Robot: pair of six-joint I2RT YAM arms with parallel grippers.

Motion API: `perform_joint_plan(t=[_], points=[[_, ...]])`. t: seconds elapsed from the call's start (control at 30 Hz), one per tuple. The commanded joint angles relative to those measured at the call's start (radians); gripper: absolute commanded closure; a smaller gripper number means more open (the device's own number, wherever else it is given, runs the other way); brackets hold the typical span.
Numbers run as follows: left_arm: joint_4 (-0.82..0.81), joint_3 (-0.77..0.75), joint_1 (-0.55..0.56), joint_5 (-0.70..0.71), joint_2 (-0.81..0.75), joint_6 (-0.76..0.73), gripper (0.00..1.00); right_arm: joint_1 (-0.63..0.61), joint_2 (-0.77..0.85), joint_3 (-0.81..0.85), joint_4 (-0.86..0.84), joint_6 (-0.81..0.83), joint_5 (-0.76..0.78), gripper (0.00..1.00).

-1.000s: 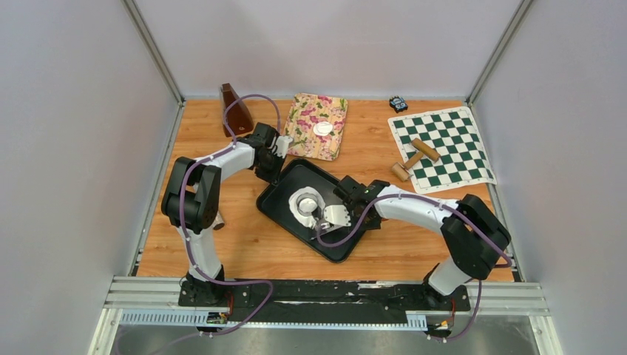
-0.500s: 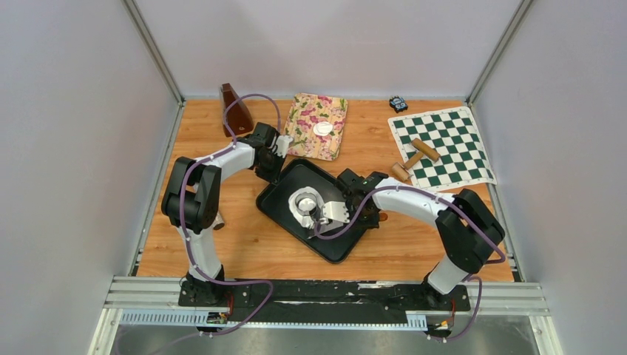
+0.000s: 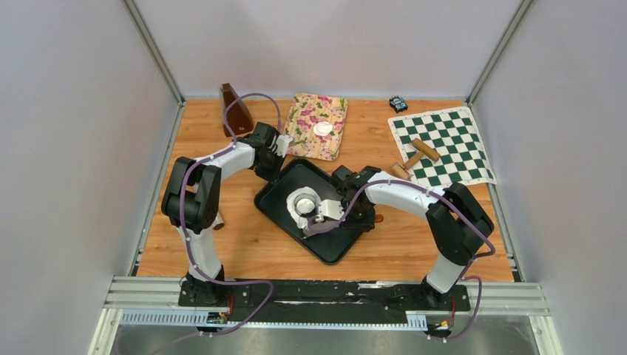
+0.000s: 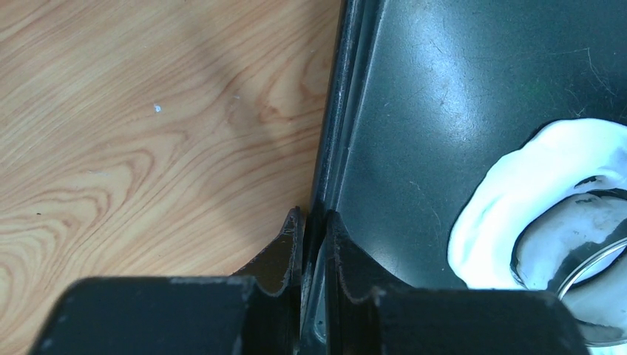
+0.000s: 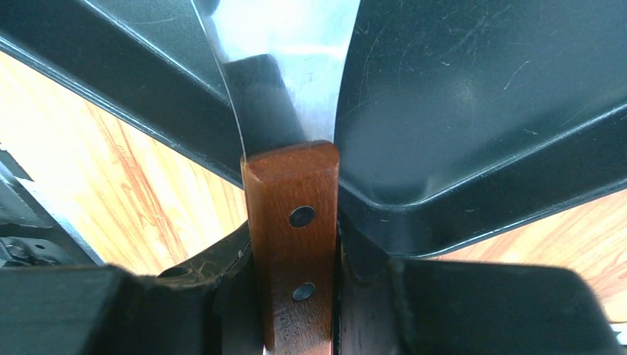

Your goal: Roll out the dumpling wrappers from the dough

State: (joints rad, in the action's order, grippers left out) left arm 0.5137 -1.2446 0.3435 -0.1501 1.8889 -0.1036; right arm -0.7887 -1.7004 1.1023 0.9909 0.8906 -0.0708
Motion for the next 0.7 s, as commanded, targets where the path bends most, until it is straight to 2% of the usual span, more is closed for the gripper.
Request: perform_joint_plan(t=[0.0,0.67], points=[[0.005,0.015,0.017,-0.013,0.017,0.038,1.0,-0.014,-0.023,0.107,-0.16,-0.033,-0.161,1.0],[0.005,0.02,0.025,-0.023,0.012,0.041,1.0,-0.009,-0.093,0.188,-0.179,-0.145,-0.219,1.0]])
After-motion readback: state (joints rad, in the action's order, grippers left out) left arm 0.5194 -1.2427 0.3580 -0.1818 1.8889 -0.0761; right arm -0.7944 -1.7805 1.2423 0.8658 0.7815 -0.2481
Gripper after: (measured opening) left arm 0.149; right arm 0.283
